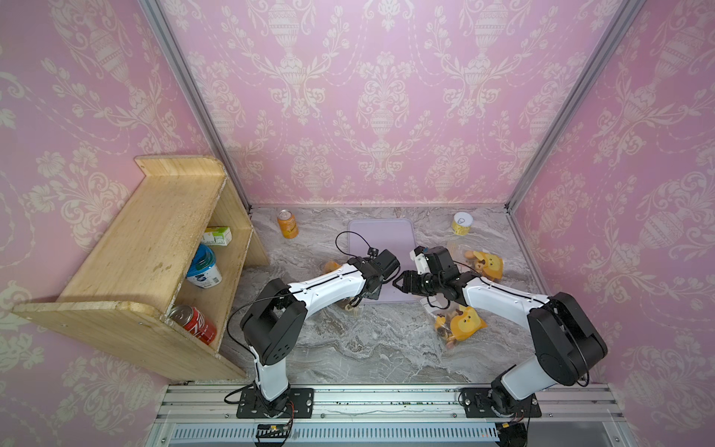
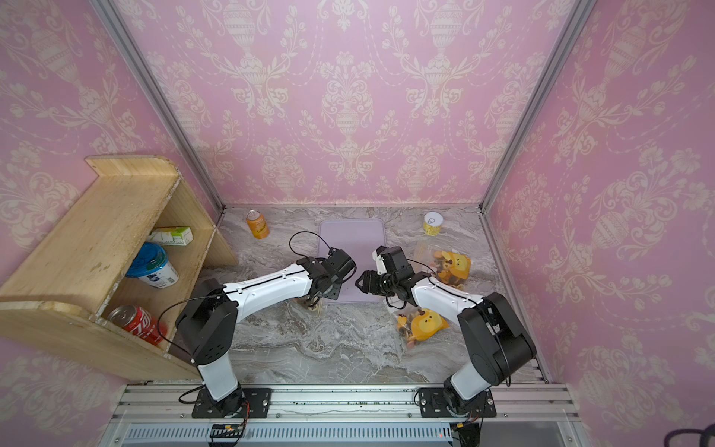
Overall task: Pour cookies out of the ziploc bag
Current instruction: Open the ziploc bag at the center of the board.
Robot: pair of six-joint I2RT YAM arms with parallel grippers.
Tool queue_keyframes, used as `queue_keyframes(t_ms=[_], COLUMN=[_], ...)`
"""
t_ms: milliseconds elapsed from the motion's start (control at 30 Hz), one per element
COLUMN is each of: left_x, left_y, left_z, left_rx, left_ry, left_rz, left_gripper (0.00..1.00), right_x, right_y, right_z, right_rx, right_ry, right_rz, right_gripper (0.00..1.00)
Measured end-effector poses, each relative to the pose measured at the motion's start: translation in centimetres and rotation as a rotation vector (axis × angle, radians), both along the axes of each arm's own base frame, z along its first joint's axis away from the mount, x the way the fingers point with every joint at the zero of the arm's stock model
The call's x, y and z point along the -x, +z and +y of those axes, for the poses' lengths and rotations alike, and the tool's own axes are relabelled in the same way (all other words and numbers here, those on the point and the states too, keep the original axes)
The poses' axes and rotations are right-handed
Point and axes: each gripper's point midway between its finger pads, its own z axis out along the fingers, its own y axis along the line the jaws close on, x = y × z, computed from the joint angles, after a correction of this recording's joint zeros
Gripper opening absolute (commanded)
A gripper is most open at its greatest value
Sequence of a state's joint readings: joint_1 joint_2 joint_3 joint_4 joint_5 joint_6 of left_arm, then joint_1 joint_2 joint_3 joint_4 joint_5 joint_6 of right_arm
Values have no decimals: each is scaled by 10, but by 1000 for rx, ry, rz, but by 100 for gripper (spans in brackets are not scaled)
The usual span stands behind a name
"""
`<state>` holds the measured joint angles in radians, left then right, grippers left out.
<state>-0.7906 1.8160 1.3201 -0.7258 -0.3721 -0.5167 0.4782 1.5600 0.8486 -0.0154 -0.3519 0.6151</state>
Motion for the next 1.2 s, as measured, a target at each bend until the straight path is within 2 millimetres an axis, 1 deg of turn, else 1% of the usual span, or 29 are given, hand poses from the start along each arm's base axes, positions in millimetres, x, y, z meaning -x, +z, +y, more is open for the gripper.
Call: queue_keyframes(t_ms=[33, 133, 200, 300, 533, 800, 900, 1033, 1200], left_x=[0, -1, -1, 0, 0, 0, 0, 7, 16], left_y=[0, -1, -5, -8, -8, -8, -6, 4, 24], left_z=[0, -4, -6, -5, -3, -3, -3, 4, 14], left_rx=[-1, -1, -8, -15, -24, -25, -21, 8, 64], left_ry=[-1, -1, -1, 5, 8, 9, 10, 10, 10], left_rz=[0, 2, 8, 14, 13, 12, 4, -21, -75], left_gripper=[39, 29, 24, 15, 0, 0, 0, 0, 0], right_x=[0, 2, 2, 3, 1, 2, 4, 9, 14], right_y=[-1, -3, -5, -5, -4, -1, 1, -1, -6], right_z=[0, -2, -3, -5, -5, 0, 5, 22, 48], right_rx=[-1, -5, -9, -13, -21, -44, -57, -74, -111], right_ry=[-1, -9, -12, -13, -15, 5, 24, 70, 135], right_rz=[0, 10, 16, 20, 12, 10, 5, 8, 20], right_gripper=[61, 61, 61, 61, 59, 54, 53, 51, 49])
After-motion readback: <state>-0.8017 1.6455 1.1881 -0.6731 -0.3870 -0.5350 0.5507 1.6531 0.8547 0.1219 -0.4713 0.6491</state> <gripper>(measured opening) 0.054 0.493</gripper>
